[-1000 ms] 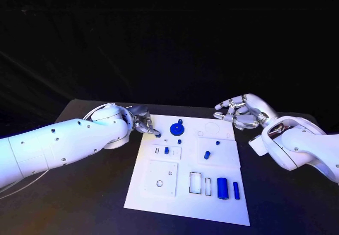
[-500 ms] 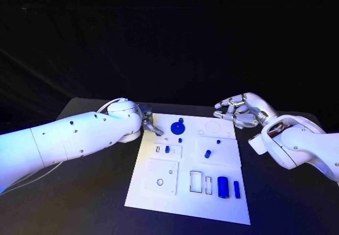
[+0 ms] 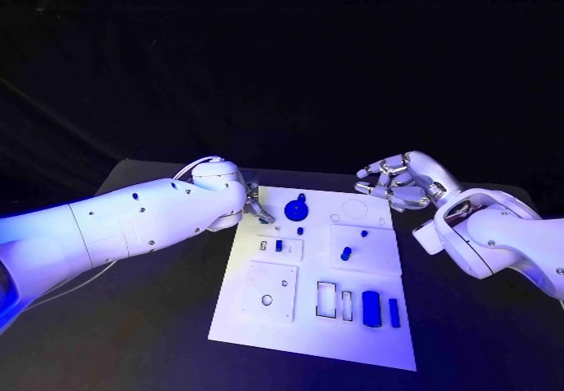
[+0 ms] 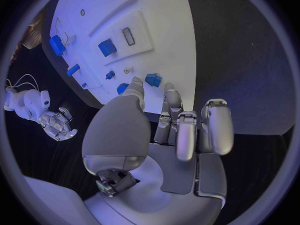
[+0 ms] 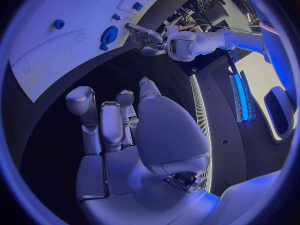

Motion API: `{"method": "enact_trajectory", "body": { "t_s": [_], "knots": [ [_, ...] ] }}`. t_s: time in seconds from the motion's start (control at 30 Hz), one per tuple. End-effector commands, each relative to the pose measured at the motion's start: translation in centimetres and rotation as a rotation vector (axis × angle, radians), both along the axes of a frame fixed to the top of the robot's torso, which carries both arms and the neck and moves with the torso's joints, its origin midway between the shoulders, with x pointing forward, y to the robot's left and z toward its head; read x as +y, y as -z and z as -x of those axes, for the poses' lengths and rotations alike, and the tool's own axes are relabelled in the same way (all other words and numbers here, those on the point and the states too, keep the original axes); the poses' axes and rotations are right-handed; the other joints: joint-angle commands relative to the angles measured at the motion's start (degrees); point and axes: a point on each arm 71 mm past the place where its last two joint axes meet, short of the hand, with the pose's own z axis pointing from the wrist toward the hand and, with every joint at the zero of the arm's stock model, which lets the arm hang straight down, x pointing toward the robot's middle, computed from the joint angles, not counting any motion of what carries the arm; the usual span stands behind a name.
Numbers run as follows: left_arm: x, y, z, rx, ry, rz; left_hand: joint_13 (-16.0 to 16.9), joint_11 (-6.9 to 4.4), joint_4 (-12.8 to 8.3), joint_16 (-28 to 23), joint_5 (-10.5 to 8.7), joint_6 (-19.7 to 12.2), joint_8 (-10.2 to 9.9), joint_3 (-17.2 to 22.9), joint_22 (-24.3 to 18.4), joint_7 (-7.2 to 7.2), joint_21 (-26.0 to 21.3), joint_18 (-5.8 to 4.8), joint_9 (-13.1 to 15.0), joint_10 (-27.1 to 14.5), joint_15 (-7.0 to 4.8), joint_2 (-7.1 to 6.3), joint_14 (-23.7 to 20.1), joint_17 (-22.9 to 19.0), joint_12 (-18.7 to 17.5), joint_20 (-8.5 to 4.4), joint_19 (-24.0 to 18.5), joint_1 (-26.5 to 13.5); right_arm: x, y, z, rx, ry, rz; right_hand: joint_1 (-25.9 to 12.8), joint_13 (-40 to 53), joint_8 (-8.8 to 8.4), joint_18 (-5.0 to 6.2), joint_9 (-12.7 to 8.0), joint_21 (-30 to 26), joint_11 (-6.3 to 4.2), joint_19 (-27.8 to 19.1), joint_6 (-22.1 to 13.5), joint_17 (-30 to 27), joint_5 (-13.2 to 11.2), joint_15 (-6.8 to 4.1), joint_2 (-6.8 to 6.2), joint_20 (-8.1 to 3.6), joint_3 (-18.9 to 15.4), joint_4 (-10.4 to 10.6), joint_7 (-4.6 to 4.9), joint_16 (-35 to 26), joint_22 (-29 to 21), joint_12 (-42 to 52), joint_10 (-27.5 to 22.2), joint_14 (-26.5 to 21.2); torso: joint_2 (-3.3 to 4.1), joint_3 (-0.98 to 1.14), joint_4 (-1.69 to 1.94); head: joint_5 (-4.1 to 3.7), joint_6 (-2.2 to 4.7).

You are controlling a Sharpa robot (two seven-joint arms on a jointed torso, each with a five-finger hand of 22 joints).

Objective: Assemble the parts on the task board

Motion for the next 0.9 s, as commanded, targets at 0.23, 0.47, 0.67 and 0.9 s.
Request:
{"method": "enact_trajectory", "body": {
  "t_s": [0.23,0.47,0.67,0.9],
  "knots": [
    [-0.45,0.24,-0.2,0.039,-0.008,-0.04,0.5,-0.05,0.1,0.4,-0.17,-0.4,0.4,-0.6,2.4,-0.21,0.4,-1.25,0.2,0.6,-0.36,0.18,6.0,15.1,0.4,-0.09,0.5,0.4,0.23,0.05,0.03,0.0,-0.016,0.009,0.1,0.1,0.23,1.06,0.1,-0.2,-0.19,0.3,-0.4,0.1,0.2,-0.02,0.4,-0.12,-0.1,-0.1,-0.02,-0.1,0.0,0.4,-0.2,0.0,0.02,0.02,0.03,-0.06,-0.11],
    [-0.86,0.37,-0.35,0.051,-0.005,-0.048,0.8,-0.09,0.1,0.4,-0.16,-0.5,0.6,-0.7,2.8,-0.24,0.7,-1.33,0.4,0.8,-0.39,0.36,6.0,15.1,0.6,-0.11,0.7,0.5,0.3,0.06,0.01,0.0,-0.018,0.009,0.1,0.1,0.23,1.06,0.1,-0.2,-0.19,0.3,-0.4,0.1,0.2,-0.02,0.4,-0.12,-0.1,-0.1,-0.02,-0.1,0.0,0.4,-0.2,0.0,-0.01,-0.01,0.04,-0.03,-0.38],
    [-0.99,0.53,-0.45,0.065,-0.003,-0.059,1.1,-0.14,0.1,0.4,-0.16,-0.6,1.0,-0.8,3.0,-0.31,0.8,-1.38,0.7,0.9,-0.42,0.67,6.0,15.1,0.8,-0.13,0.8,0.7,0.34,0.06,0.01,0.001,-0.019,0.009,0.1,0.1,0.23,1.06,0.1,-0.2,-0.19,0.3,-0.4,0.1,0.2,-0.02,0.4,-0.12,-0.1,-0.1,-0.02,-0.1,0.0,0.4,-0.2,0.0,-0.04,0.0,0.0,-0.03,-0.55],
    [-1.03,0.72,-0.41,0.092,0.003,-0.081,2.4,-0.34,0.0,0.4,-0.17,-0.6,1.9,-0.7,3.7,-0.55,1.3,-1.53,1.5,1.6,-0.58,1.37,6.0,15.1,1.6,-0.24,1.2,2.1,0.35,0.07,0.02,0.001,-0.02,0.009,0.1,0.1,0.23,1.06,0.1,-0.2,-0.19,0.3,-0.4,0.1,0.2,-0.02,0.4,-0.12,-0.1,-0.1,-0.02,-0.1,0.0,0.4,-0.2,0.0,-0.05,0.02,0.02,-0.07,-0.69]
  ]
}}
